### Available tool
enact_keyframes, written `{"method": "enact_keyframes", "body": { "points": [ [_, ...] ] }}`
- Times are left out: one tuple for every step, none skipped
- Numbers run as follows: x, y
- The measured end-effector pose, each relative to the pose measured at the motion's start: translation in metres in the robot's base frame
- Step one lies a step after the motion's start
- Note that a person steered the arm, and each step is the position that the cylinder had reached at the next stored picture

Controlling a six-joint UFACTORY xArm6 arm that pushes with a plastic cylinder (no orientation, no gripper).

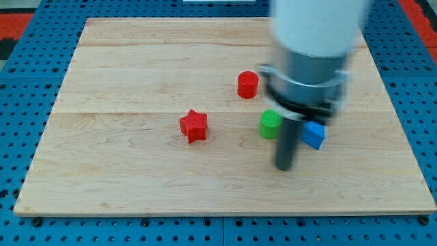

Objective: Bring the green blocks at the right side of the red star

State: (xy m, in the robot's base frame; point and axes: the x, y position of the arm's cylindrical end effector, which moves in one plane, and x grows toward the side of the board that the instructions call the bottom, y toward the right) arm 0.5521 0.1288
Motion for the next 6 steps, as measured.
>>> {"method": "enact_keyframes", "body": {
  "points": [
    [-0.027,0.083],
    [-0.085,0.114],
    [-0.095,0.080],
    [-0.094,-0.003],
    [-0.085,-0.037],
    [-0.078,-0.055]
  ]
}}
